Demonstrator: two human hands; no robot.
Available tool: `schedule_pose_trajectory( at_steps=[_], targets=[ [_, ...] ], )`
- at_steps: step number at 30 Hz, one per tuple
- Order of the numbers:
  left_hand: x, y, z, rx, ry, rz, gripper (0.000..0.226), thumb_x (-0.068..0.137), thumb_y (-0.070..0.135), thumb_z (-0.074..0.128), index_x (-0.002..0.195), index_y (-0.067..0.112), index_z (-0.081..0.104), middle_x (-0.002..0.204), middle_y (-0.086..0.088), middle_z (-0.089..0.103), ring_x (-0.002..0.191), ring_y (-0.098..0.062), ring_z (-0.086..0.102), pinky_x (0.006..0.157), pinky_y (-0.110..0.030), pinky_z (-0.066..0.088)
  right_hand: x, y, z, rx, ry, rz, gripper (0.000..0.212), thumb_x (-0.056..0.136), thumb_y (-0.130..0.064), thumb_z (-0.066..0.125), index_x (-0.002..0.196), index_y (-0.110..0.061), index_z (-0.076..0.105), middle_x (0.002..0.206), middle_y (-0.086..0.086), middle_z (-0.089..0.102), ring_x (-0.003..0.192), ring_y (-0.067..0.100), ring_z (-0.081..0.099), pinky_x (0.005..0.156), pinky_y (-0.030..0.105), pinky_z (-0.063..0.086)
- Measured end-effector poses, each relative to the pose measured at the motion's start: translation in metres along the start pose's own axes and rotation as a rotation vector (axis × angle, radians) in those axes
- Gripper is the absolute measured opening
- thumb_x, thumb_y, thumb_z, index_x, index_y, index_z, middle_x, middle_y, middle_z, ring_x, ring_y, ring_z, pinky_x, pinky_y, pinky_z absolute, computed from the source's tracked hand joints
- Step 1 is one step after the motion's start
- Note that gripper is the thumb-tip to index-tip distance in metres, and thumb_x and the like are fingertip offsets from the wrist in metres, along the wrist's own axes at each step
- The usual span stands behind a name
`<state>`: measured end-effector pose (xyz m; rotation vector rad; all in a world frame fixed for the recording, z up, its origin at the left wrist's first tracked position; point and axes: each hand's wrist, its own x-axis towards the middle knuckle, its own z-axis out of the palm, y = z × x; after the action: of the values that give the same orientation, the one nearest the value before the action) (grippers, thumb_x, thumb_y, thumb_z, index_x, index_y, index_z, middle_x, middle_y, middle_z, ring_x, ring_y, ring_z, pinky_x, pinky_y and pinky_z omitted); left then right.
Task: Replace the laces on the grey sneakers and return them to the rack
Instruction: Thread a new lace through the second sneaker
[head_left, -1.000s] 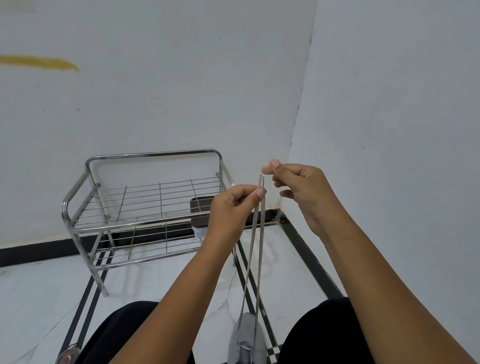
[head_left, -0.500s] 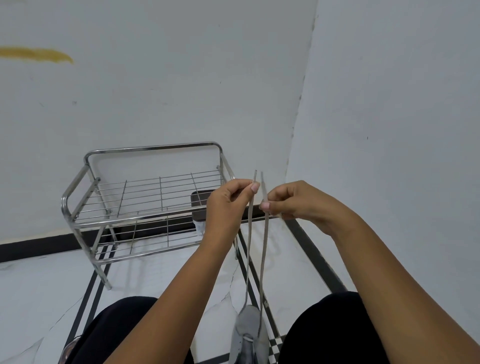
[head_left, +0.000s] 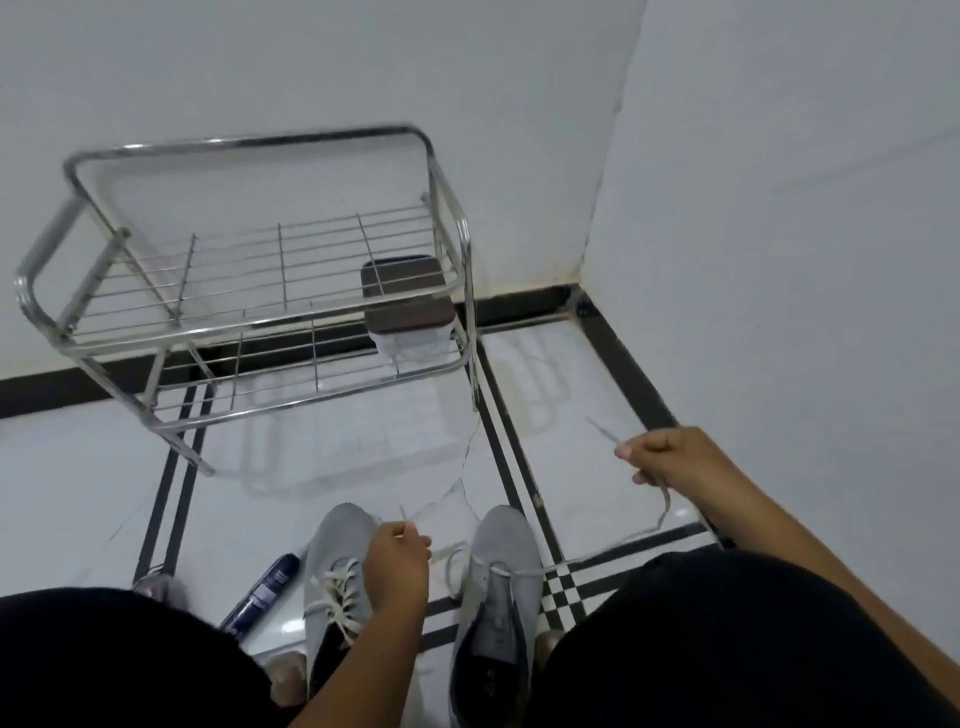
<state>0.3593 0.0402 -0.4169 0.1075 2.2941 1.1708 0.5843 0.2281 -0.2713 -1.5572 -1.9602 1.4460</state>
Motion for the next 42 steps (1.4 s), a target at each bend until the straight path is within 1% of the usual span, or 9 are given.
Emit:
schedule_pose_trajectory(
  at_steps=[4, 9, 14, 17, 22, 30, 32, 37, 42],
  targets=[
    [0.004, -0.041, 0.016, 0.116, -0.036, -0.037, 0.067, 0.093, 0.032, 0.054, 0.146, 0.012, 0.018, 0.093, -0.012, 0.070, 0.085, -0.030, 0.065, 0.072, -0.034, 0.048, 0.021, 0.072, 0.054, 0.014, -0.049, 0.129, 0.008, 0.085, -0.017, 0.073, 0.091, -0.012, 0.074, 0.081, 0.004, 0.070, 0.069, 0.017, 0.066, 0.076, 0.035, 0.057],
    [0.003, -0.047, 0.043, 0.527, -0.438, 0.143, 0.026, 0.085, 0.053, 0.056, 0.100, 0.031, 0.057, 0.099, 0.008, 0.064, 0.089, -0.012, 0.063, 0.080, -0.035, 0.053, 0.049, 0.125, 0.123, -0.049, -0.177, 0.133, 0.005, 0.083, -0.018, 0.074, 0.081, -0.013, 0.075, 0.067, -0.008, 0.067, 0.066, 0.008, 0.060, 0.060, 0.011, 0.046],
    [-0.007, -0.051, 0.063, 0.761, -0.419, 0.279, 0.037, 0.085, 0.051, 0.060, 0.108, 0.024, 0.053, 0.107, 0.004, 0.052, 0.099, -0.016, 0.056, 0.077, -0.028, 0.042, 0.057, 0.155, 0.173, -0.027, -0.248, 0.108, 0.006, 0.084, -0.011, 0.071, 0.088, -0.015, 0.073, 0.077, -0.010, 0.067, 0.073, -0.001, 0.060, 0.064, 0.003, 0.042],
    [-0.006, -0.058, 0.062, 0.652, -0.376, 0.300, 0.025, 0.090, 0.044, 0.056, 0.105, 0.025, 0.062, 0.101, 0.007, 0.061, 0.091, -0.011, 0.061, 0.076, -0.027, 0.048, 0.052, 0.164, 0.185, 0.025, -0.234, 0.108, 0.004, 0.081, -0.015, 0.075, 0.084, -0.017, 0.073, 0.073, -0.015, 0.065, 0.066, -0.010, 0.058, 0.065, 0.004, 0.042],
    [0.000, -0.061, 0.060, 0.434, -0.378, 0.184, 0.012, 0.090, 0.026, 0.063, 0.094, 0.023, 0.073, 0.083, 0.015, 0.069, 0.076, 0.003, 0.061, 0.068, -0.013, 0.046, 0.041, 0.166, 0.190, 0.072, -0.184, 0.051, 0.007, 0.082, -0.011, 0.074, 0.085, -0.017, 0.075, 0.080, -0.008, 0.066, 0.072, -0.003, 0.059, 0.070, 0.007, 0.043],
    [0.001, -0.061, 0.061, 0.273, -0.389, 0.046, 0.013, 0.090, 0.025, 0.064, 0.097, 0.022, 0.074, 0.083, 0.013, 0.070, 0.074, -0.004, 0.064, 0.061, -0.008, 0.044, 0.040, 0.163, 0.199, -0.135, -0.196, -0.071, 0.005, 0.082, -0.021, 0.073, 0.083, -0.017, 0.075, 0.082, -0.006, 0.061, 0.078, 0.009, 0.059, 0.070, 0.018, 0.043],
    [0.002, -0.061, 0.061, 0.258, -0.391, 0.034, 0.012, 0.090, 0.024, 0.064, 0.096, 0.021, 0.074, 0.082, 0.012, 0.070, 0.071, -0.004, 0.063, 0.058, -0.005, 0.043, 0.038, 0.161, 0.200, -0.145, -0.178, -0.071, 0.005, 0.083, -0.021, 0.072, 0.084, -0.017, 0.075, 0.083, -0.007, 0.060, 0.076, 0.007, 0.056, 0.067, 0.012, 0.039],
    [0.002, -0.062, 0.062, 0.212, -0.379, -0.002, 0.011, 0.090, 0.023, 0.065, 0.093, 0.021, 0.075, 0.080, 0.010, 0.071, 0.068, -0.008, 0.063, 0.063, -0.017, 0.048, 0.035, 0.163, 0.203, -0.091, -0.141, -0.043, 0.004, 0.084, -0.019, 0.071, 0.083, -0.016, 0.073, 0.083, -0.007, 0.059, 0.073, 0.000, 0.053, 0.064, 0.004, 0.035],
    [0.002, -0.061, 0.062, 0.195, -0.366, -0.009, 0.011, 0.090, 0.023, 0.066, 0.095, 0.019, 0.075, 0.080, 0.008, 0.071, 0.067, -0.008, 0.062, 0.064, -0.018, 0.049, 0.037, 0.166, 0.208, -0.041, -0.137, -0.024, 0.004, 0.082, -0.017, 0.072, 0.082, -0.014, 0.074, 0.083, -0.003, 0.062, 0.077, 0.008, 0.058, 0.069, 0.016, 0.042]
  ],
)
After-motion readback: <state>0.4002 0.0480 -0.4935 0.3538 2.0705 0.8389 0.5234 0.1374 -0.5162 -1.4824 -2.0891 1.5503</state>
